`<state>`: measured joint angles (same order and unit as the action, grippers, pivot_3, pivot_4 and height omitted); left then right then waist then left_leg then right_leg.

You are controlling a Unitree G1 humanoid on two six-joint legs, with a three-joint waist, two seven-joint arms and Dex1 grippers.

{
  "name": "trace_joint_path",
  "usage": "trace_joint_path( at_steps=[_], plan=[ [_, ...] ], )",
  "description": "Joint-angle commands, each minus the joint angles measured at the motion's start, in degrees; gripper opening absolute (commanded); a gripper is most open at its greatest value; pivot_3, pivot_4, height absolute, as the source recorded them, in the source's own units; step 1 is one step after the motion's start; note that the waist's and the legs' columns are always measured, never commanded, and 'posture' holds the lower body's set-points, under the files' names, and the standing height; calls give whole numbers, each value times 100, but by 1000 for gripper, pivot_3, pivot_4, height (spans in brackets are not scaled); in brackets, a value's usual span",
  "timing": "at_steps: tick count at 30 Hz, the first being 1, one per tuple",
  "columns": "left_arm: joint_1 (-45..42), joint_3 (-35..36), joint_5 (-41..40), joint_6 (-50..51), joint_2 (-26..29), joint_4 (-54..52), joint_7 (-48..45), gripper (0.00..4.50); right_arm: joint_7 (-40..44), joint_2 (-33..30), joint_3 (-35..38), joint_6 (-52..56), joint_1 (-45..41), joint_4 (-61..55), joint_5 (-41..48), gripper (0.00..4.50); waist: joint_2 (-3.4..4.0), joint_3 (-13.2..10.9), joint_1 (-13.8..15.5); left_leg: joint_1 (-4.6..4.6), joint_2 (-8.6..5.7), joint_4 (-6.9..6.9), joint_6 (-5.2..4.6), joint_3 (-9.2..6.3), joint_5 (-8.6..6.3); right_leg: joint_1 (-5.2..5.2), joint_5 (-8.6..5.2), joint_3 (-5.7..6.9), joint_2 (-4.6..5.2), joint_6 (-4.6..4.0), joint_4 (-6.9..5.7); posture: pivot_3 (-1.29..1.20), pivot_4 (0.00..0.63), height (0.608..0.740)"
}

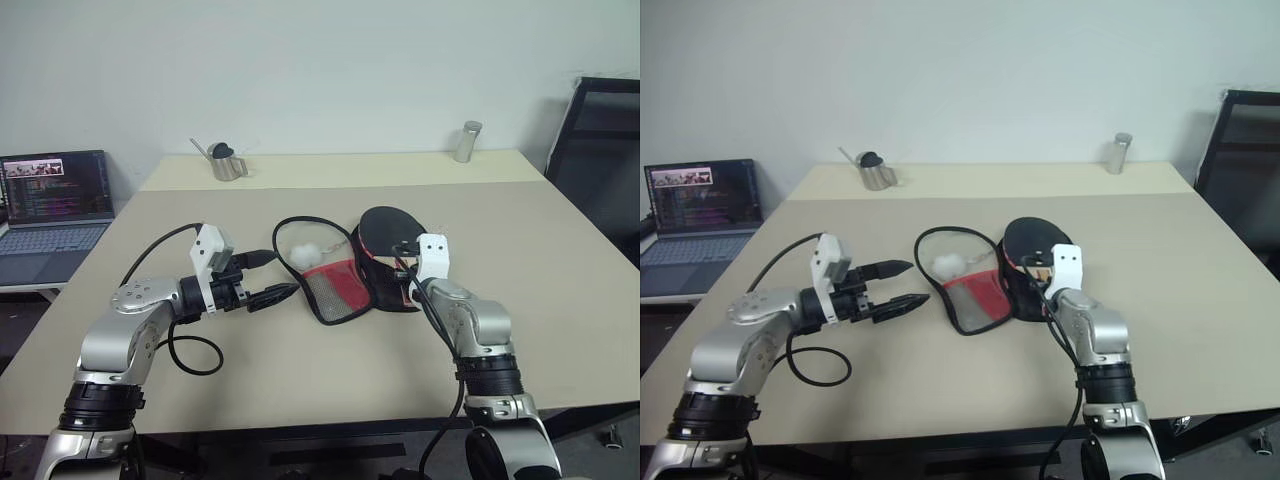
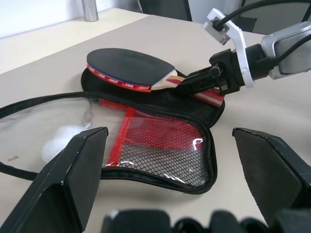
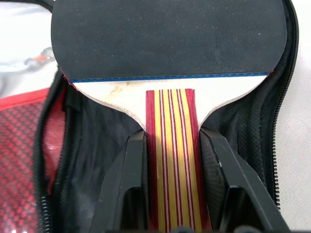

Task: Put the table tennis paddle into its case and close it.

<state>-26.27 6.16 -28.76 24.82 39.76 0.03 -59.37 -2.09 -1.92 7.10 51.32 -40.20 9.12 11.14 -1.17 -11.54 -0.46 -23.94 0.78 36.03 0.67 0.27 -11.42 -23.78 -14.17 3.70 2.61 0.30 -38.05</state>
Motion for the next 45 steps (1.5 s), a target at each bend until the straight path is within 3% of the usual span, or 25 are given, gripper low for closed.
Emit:
trace_joint_path(
  at_steps=[1, 11, 21, 22, 27, 29, 36, 39, 45],
  plan=[
    [-47, 72, -44, -48, 6, -200, 10, 4500, 50, -57, -51, -329, -263, 31, -82, 1067, 0, 0, 0, 0, 0, 0, 0, 0, 0, 0, 0, 0, 0, 0, -1, 0, 150, 740],
    [-2, 91, -60, -21, 14, -268, 40, 4500, 17, 45, 2, -368, -334, 266, -100, 1067, 0, 0, -1, 0, 1, 0, 0, 0, 0, -1, 0, -1, -1, -1, -1, 0, 150, 740],
    [69, 144, -66, -13, 19, -300, 116, 4500, 30, 28, -131, -299, -265, -230, -116, 4312, -1, 0, 0, 1, 1, 1, 0, 0, 0, 0, 1, -1, 0, -1, -3, 0, 150, 740],
    [85, 157, -70, -12, 21, -302, 134, 4500, 138, -22, -191, -237, -227, -390, -80, 4474, -1, 1, 1, 1, 1, 1, 0, 0, 0, -1, 1, -1, 0, -1, -2, 0, 150, 740],
    [256, 280, -18, -45, 112, -168, 208, 4500, 1384, -739, -436, 693, 202, -2176, 755, 4474, 0, 0, 6, 0, 0, -2, 0, -2, 0, 0, 0, -1, 0, -1, 2, 0, 150, 740],
    [288, 221, 150, -125, 178, 39, 197, 4500, 2037, -1364, -559, 879, 306, -2778, 1081, 4474, -1, 1, 18, -3, 0, -1, 0, -2, 0, -1, 0, 1, 0, 0, 4, 0, 150, 740],
    [70, -137, 777, -597, 195, 1047, 51, 4500, 3761, -2967, -112, 1212, 4, -3473, 2318, 4474, -4, -1, 37, 6, 5, 4, 0, -5, 0, 4, 3, 9, -1, -2, 3, 0, 150, 740],
    [-202, -345, 1044, -855, 129, 1668, -33, 4500, 4107, -3380, 14, 1293, -104, -3563, 2693, 4474, -17, -6, 42, 3, 6, 3, 0, -5, 0, 3, 3, 10, -1, -3, 6, 0, 150, 740],
    [-1166, -741, 1640, -1570, -350, 3323, -42, 4500, 4096, -3529, 6, 1270, -97, -3640, 2939, 4474, -31, -7, 57, -2, 1, 7, 0, -1, 0, 3, 4, 12, 1, -2, 6, 0, 150, 740]
  ],
)
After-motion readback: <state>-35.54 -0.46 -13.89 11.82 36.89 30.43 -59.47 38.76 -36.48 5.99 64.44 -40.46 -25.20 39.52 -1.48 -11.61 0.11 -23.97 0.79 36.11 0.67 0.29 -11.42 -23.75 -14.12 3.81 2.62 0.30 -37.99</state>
